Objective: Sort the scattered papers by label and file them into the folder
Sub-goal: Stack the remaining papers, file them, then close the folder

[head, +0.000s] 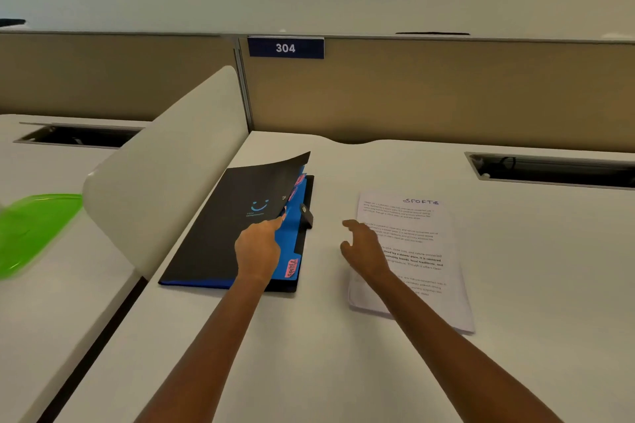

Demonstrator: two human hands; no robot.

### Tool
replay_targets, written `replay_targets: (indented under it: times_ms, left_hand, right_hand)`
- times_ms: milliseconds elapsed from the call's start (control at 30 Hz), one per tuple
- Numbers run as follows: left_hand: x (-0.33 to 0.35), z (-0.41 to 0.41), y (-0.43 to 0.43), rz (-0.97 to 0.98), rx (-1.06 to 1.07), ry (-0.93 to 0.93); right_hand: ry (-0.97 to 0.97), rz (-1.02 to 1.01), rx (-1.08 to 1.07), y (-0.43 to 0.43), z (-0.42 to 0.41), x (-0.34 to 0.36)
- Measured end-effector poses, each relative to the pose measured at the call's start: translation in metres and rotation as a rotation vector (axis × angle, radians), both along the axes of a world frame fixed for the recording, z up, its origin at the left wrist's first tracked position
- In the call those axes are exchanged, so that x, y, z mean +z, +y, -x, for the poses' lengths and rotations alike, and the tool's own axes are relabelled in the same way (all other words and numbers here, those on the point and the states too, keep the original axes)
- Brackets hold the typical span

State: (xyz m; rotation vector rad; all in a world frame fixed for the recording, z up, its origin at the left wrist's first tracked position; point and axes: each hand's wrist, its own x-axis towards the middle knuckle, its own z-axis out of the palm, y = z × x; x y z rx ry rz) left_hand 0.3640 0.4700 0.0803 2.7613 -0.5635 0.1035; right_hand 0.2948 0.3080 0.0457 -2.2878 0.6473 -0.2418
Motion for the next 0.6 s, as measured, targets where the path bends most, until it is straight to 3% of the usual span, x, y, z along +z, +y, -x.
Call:
replay_targets:
  times_ms: [100, 200, 433, 600]
  left_hand:
    - [-0.002, -0.001, 0.002, 0.047, 0.001, -0.002]
    - [-0.003, -0.004, 0.004, 0.062, -0.004, -0.003]
    - [-0.001, -0.007, 0.006, 0.067, -0.011, 0.010]
    - [0.002, -0.004, 0.005, 0.038, -0.016, 0.019]
  right_hand:
    - [0.348, 0.267, -0.127, -0.040, 0.021, -0.009]
    - [0.528, 0.224, -0.245, -0.062, 0.042, -0.013]
    - [0.523, 0.044, -0.508, -0.094, 0.064, -0.018]
    - [0.471, -0.058, -0.559, -0.104, 0.066, -0.009]
